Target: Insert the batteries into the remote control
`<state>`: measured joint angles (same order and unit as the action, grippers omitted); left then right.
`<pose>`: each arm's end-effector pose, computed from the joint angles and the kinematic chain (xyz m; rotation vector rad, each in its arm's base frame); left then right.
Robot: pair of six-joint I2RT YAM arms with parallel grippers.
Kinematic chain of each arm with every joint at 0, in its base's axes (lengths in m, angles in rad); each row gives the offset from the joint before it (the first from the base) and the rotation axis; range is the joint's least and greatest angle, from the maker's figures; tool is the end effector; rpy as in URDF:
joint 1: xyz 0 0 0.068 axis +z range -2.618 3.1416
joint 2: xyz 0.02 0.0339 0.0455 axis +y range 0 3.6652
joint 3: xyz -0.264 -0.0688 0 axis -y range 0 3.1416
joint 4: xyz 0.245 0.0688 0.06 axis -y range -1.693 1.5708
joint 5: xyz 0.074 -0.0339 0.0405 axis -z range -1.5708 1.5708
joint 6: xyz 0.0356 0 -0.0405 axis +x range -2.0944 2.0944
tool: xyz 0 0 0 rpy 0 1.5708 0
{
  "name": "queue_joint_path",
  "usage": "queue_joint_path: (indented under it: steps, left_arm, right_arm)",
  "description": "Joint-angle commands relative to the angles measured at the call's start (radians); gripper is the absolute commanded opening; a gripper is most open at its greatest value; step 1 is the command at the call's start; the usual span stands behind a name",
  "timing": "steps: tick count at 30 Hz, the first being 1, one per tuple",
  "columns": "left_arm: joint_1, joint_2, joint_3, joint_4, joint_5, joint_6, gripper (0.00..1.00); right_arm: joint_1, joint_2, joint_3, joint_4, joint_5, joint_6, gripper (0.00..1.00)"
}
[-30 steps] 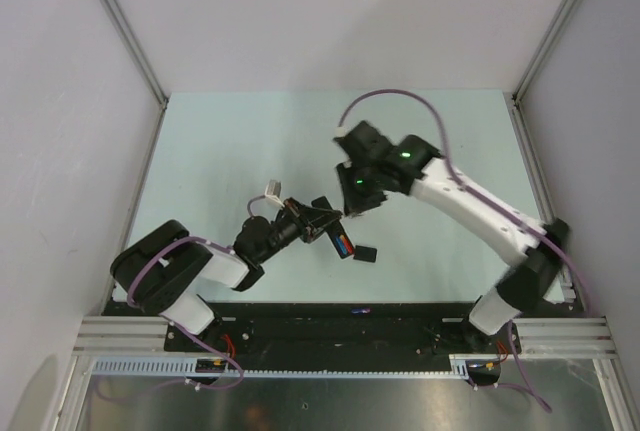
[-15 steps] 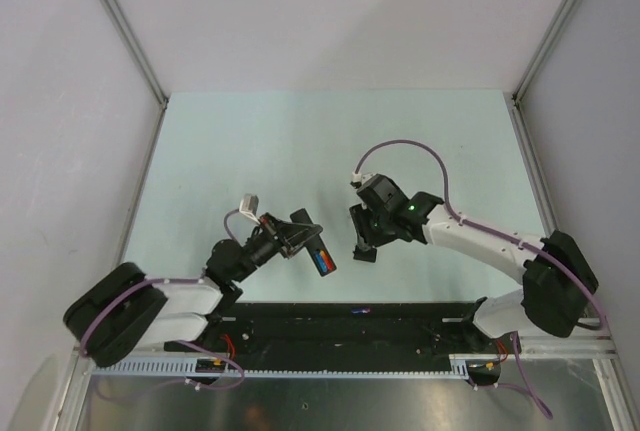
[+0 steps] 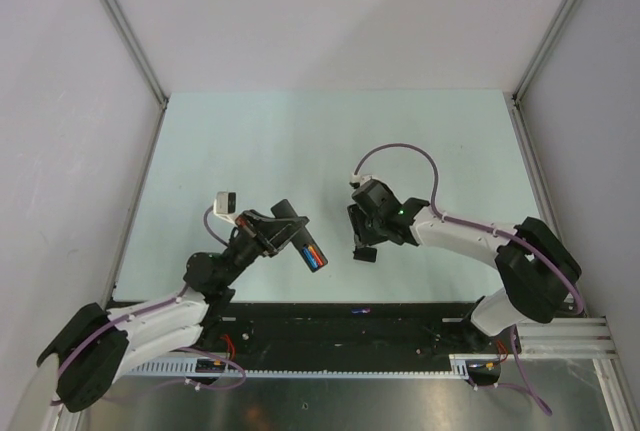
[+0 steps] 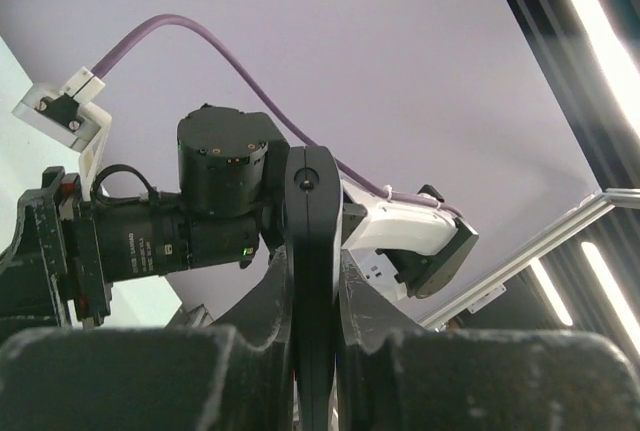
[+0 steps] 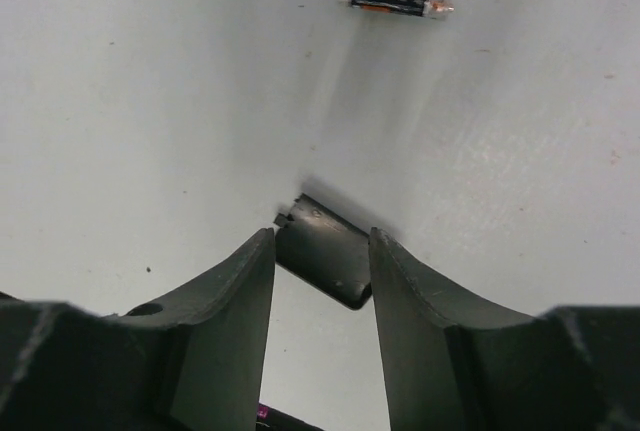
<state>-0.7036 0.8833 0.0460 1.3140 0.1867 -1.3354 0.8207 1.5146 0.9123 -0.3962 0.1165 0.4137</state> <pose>0.1161 -0.1072 0.2257 -0.2152 1.3054 -1.8931 0.2077 0.2169 0.1958 -0.4802 2.5469 0.3180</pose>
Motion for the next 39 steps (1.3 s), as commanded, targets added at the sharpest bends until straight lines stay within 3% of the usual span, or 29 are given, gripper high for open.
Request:
queue_joint_path:
  steps: [1,8,23,29,32,36,39]
  left_arm:
    - [0.007,-0.027,-0.083,0.034,-0.012,0.03,0.0]
    - [0.006,-0.029,-0.083,0.027,-0.016,0.035,0.0]
    - [0.007,-0.04,-0.08,0.014,-0.016,0.039,0.0]
    - [0.007,-0.034,-0.075,0.01,-0.013,0.042,0.0]
    - [0.007,-0.026,-0.074,0.008,-0.01,0.041,0.0]
    - [0.006,-0.024,-0.08,0.008,-0.009,0.039,0.0]
    - [0.007,-0.026,-0.083,0.007,-0.01,0.039,0.0]
  right_arm:
    - [0.015,-0.025,-0.029,0.083,-0.052,-0.039,0.49]
    - [0.024,-0.041,-0.079,0.099,-0.15,-0.122,0.66]
    - [0.064,0.05,-0.089,0.12,-0.118,-0.182,0.67]
    - [0.064,0.085,-0.081,0.123,-0.023,-0.178,0.67]
    - [0.055,0.11,-0.063,0.109,-0.009,-0.164,0.57]
    - [0.044,0.134,-0.049,0.088,0.005,-0.135,0.31]
    - [0.032,0.14,-0.046,0.083,0.02,-0.105,0.22]
